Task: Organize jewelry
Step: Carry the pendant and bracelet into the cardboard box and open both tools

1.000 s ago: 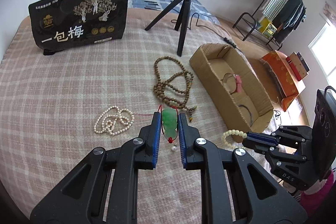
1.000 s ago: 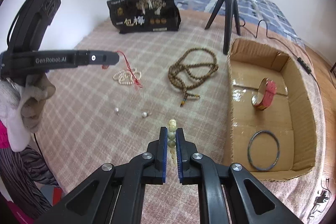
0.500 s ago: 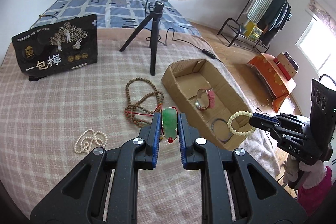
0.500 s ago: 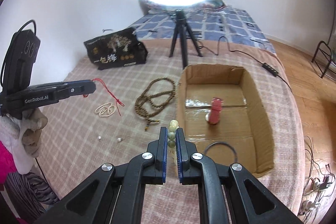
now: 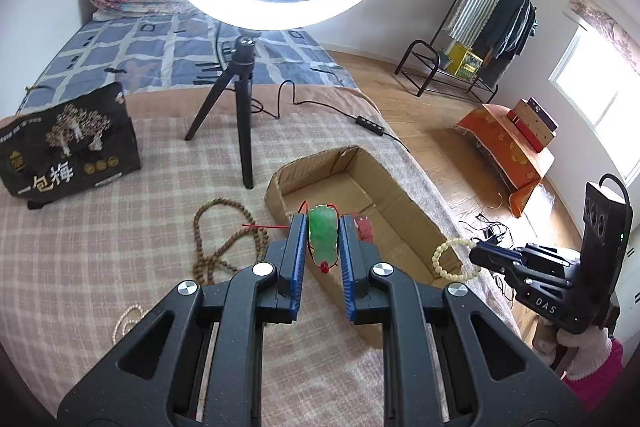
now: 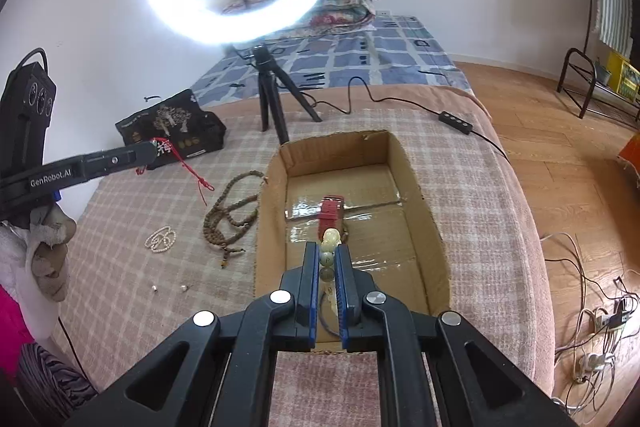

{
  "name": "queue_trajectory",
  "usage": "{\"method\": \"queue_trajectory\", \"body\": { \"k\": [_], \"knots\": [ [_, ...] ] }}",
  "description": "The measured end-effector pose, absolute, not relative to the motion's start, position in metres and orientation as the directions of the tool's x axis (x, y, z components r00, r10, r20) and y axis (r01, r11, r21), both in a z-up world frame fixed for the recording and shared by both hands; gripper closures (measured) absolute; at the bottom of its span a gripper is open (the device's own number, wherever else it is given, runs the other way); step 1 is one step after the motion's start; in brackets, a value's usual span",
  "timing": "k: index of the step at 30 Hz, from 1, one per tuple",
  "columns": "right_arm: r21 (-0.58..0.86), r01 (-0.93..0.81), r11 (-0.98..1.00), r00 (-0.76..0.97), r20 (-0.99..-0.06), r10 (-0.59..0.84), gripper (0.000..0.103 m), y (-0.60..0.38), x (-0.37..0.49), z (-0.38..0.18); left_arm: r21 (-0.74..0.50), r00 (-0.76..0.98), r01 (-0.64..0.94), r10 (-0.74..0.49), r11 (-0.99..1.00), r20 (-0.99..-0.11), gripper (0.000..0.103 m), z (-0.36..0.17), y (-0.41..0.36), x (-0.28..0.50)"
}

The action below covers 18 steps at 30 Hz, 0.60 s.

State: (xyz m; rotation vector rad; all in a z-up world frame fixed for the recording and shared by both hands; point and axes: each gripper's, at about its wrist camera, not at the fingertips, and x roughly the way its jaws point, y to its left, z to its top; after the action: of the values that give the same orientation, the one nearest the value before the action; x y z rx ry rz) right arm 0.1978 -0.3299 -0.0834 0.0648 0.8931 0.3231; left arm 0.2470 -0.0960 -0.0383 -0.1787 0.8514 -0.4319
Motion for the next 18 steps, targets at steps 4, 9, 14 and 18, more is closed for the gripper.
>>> {"method": "queue_trajectory", "body": {
  "k": [4,9,14,18],
  "knots": [
    [0.195,-0.223,0.955,0.578,-0.762,0.291,0.098,-0.34,0.203,-0.089,-0.319,0.572,0.314,-0.446,0.894,-0.688,0.088,-0.039,-0.114,0.262],
    [0.194,-0.197,0.961,0.564,-0.779,0.273,0.098,-0.348,0.21,-0.1,-0.32,0.56,0.314,-0.446,0.894,-0.698,0.088,-0.051,-0.136,0.279],
    [0.204,-0.176,0.963,0.543,-0.796,0.268,0.098,-0.355,0.215,-0.111,-0.317,0.542,0.298,-0.433,0.9,-0.72,0.088,-0.068,-0.152,0.294],
    [0.203,-0.162,0.966,0.533,-0.805,0.259,0.097,-0.358,0.218,-0.118,-0.303,0.531,0.287,-0.415,0.909,-0.739,0.089,-0.081,-0.161,0.305]
  ]
}}
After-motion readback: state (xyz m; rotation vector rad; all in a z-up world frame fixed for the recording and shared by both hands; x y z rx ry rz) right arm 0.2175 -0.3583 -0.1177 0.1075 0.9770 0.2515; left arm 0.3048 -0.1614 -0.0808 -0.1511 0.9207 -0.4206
